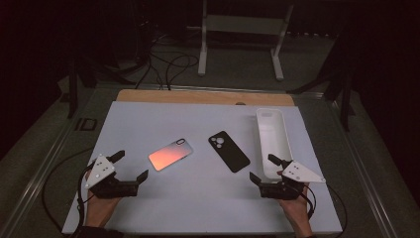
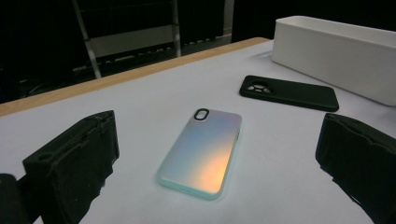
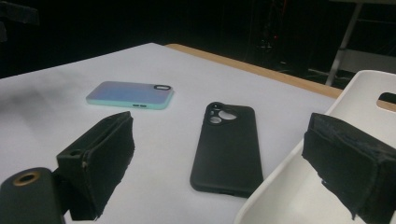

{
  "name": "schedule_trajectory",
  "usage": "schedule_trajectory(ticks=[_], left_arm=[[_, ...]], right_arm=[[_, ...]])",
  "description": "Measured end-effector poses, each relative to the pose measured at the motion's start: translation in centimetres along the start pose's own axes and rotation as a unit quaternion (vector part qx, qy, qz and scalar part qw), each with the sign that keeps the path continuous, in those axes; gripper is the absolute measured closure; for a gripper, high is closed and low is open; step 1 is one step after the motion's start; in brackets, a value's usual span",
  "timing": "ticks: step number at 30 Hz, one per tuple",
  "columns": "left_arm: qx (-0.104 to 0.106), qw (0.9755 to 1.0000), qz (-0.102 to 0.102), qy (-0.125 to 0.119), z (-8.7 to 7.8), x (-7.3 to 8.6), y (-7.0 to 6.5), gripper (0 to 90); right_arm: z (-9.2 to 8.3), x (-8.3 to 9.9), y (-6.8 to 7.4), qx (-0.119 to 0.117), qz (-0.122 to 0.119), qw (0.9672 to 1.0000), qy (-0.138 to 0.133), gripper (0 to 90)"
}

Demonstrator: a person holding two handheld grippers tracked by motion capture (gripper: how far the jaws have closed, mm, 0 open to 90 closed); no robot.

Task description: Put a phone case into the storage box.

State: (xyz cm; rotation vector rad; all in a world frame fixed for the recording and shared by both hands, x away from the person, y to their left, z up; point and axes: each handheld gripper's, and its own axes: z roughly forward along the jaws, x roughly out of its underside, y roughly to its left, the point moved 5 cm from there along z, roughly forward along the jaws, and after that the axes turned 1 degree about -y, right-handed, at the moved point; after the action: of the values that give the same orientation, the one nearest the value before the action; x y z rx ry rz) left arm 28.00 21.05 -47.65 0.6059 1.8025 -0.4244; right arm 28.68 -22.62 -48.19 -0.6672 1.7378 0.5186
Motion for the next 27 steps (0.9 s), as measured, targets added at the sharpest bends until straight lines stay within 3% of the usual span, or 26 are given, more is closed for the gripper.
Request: schedule_trajectory(ticks=[27], left_arm=[[-0.014,0.9997,-0.022,0.000,-0.37,-0.27,0.50,0.1]], right_arm=[[0.22,-0.02,-0.10,0.004,0.002,1.0000,0.000,8.9]])
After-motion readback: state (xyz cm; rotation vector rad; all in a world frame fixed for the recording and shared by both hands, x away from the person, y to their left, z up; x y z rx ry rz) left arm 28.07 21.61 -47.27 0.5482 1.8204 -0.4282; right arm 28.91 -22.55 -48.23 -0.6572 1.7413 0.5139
